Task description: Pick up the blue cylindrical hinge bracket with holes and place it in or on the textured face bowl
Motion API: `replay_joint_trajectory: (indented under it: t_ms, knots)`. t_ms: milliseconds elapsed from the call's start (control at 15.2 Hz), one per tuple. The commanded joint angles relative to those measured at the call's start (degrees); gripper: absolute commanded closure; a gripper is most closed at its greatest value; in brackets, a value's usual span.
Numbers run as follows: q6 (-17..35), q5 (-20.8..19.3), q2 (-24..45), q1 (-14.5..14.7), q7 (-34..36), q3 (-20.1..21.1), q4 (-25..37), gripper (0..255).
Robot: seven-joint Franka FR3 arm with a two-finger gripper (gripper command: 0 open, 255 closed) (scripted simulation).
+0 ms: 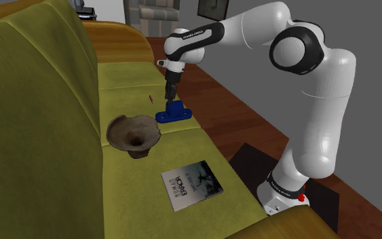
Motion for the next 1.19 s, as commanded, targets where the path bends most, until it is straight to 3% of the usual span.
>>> replay_joint_trajectory:
  t_ms: [0,528,594,1122]
  knots:
    - [1.74,0.38,0.62,0.24,-0.22,0.26,-1.08,0]
    - [1.73,0.38,0.62,0.24,-0.22,0.25,-1.08,0]
    - [1.73,0.38,0.62,0.24,-0.22,0.25,-1.08,255]
    - [1.71,0.37,0.60,0.25,-0.20,0.26,-1.07,255]
